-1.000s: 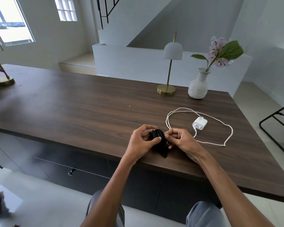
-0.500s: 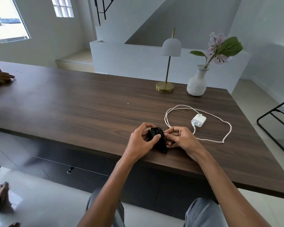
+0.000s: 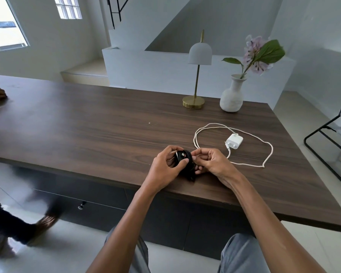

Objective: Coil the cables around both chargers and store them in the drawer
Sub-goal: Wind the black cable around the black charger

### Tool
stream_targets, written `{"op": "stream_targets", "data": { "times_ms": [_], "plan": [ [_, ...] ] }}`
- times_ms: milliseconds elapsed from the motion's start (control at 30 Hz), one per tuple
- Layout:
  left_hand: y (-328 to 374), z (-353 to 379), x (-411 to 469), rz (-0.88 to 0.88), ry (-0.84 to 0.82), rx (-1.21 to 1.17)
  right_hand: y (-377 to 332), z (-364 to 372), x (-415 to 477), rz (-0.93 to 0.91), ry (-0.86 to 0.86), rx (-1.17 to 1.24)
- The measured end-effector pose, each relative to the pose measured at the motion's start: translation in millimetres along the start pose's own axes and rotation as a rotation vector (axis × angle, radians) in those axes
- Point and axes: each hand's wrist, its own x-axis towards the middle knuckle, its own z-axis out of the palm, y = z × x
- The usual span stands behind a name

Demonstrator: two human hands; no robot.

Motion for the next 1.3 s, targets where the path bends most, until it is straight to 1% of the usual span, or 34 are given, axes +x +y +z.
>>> {"op": "stream_targets", "data": {
  "times_ms": [133,300,400,533,767,967,1100,1200,1233,1300],
  "plan": [
    [1.7,-3.5,-0.4,-0.039,-0.058,-0.039,3.5,3.2,-0.8,0.026,0.100,0.041],
    [1.7,-2.2,-2.7,-0.040,-0.007,-0.078,3.3,-1.1,-7.6,0.091,0.147,0.098],
    [-0.2,-1.1,-2.3,-0.031,-0.006,-0.085,2.1,0.0,-8.9,0.108,0.157,0.100],
    [-1.4,-2.8,-0.4,-0.039,0.009,-0.116,1.7,5.7,-6.9,0.076,0.177,0.086],
    [0.6,-2.5,-0.3,-0.036,-0.003,-0.100,3.9,16.9,1.6,0.018,0.198,0.064],
    [-2.0,-1.7,-0.2,-0.045,0.033,-0.094,12.7,11.7,-5.7,-0.042,0.220,0.061],
    [-4.7,-1.7,1.2,-0.046,0.024,-0.082,13.1,10.0,-8.3,-0.081,0.203,0.072],
    [-4.5,-2.6,3.3,-0.052,0.031,-0.082,15.0,14.1,-9.4,-0.136,0.223,0.011],
    [-4.2,-3.7,5.3,-0.054,0.047,-0.084,17.0,13.9,-9.6,-0.175,0.268,-0.058],
    [-4.4,-6.6,11.6,-0.063,0.101,-0.065,20.5,8.5,-11.5,-0.283,0.423,-0.261]
  ]
}}
